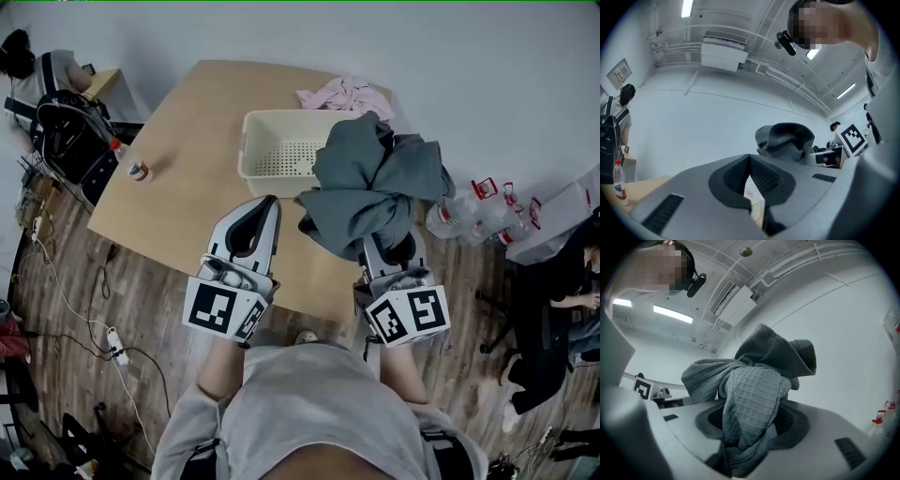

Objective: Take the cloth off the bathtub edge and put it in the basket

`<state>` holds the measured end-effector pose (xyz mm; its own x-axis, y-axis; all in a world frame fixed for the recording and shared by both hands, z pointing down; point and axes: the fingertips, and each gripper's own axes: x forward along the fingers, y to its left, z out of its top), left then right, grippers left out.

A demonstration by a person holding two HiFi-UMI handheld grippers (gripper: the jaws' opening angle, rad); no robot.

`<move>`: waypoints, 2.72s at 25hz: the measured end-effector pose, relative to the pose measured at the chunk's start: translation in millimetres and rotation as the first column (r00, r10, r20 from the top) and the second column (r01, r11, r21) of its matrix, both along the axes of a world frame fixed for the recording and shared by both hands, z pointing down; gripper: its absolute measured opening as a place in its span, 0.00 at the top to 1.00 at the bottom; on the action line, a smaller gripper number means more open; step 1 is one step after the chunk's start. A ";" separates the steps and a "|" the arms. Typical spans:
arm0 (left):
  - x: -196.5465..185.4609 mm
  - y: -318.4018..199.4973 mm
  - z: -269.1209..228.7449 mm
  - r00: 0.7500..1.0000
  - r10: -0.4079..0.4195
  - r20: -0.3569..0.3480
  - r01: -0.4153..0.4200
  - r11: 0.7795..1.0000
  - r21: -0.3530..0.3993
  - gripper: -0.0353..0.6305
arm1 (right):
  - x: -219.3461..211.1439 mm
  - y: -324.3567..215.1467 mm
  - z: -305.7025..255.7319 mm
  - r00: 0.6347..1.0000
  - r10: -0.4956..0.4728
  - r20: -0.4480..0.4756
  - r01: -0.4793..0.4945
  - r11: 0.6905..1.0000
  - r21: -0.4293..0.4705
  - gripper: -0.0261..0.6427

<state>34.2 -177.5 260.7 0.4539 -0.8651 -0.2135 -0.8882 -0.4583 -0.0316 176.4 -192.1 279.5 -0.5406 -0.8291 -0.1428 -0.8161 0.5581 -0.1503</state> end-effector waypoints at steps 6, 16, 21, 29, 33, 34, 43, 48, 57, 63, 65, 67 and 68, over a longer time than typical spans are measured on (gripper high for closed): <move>-2.0 -6.0 4.9 0.999 -0.031 0.009 0.031 0.999 -0.019 0.95 | 3.5 -10.9 6.3 1.000 -0.012 0.011 0.012 1.000 -0.018 0.65; -12.3 -25.2 7.6 1.000 0.002 0.012 -0.002 1.000 -0.021 0.95 | -6.2 -27.7 8.0 1.000 0.022 0.008 -0.022 1.000 -0.022 0.65; -31.4 -49.2 6.7 1.000 0.018 0.011 -0.017 0.999 -0.033 0.95 | -21.9 -50.9 2.4 0.999 0.046 0.008 -0.046 0.999 -0.021 0.65; -67.1 -89.3 2.5 0.998 0.069 0.013 -0.069 0.997 -0.031 0.95 | -57.3 -82.5 -4.3 0.996 0.092 0.009 -0.092 0.996 -0.010 0.65; -80.3 -111.3 4.1 0.995 0.102 0.012 -0.101 0.994 -0.039 0.95 | -71.4 -100.9 -6.7 0.993 0.120 0.006 -0.120 0.993 -0.006 0.65; -83.7 -117.1 4.8 0.994 0.109 0.011 -0.108 0.993 -0.041 0.95 | -74.8 -105.9 -7.4 0.992 0.126 0.005 -0.126 0.992 -0.005 0.65; -113.0 -161.4 16.4 0.985 0.173 0.000 -0.173 0.983 -0.059 0.95 | -101.6 -145.6 -15.7 0.983 0.183 -0.006 -0.183 0.983 0.021 0.65; -122.6 -179.5 26.8 0.980 0.201 0.001 -0.201 0.977 -0.075 0.95 | -109.1 -167.9 -21.8 0.979 0.205 -0.013 -0.204 0.978 0.042 0.65; -149.1 -211.6 43.2 0.974 0.224 -0.037 -0.227 0.967 -0.115 0.95 | -134.8 -213.3 -38.8 0.977 0.206 -0.061 -0.201 0.976 0.077 0.66; -160.3 -228.0 56.2 0.973 0.225 -0.059 -0.231 0.962 -0.143 0.95 | -147.2 -247.2 -11.7 0.970 0.182 -0.161 -0.181 0.983 0.019 0.66; -163.8 -233.9 61.7 0.972 0.226 -0.064 -0.234 0.960 -0.154 0.95 | -152.3 -259.7 7.9 0.965 0.165 -0.204 -0.173 0.985 -0.022 0.66; -166.5 -238.6 67.6 0.971 0.227 -0.069 -0.236 0.958 -0.165 0.95 | -156.2 -270.3 29.6 0.959 0.150 -0.240 -0.172 0.983 -0.071 0.67; -167.7 -240.3 70.5 0.971 0.227 -0.071 -0.236 0.957 -0.171 0.95 | -158.2 -274.5 40.4 0.955 0.142 -0.259 -0.171 0.981 -0.093 0.67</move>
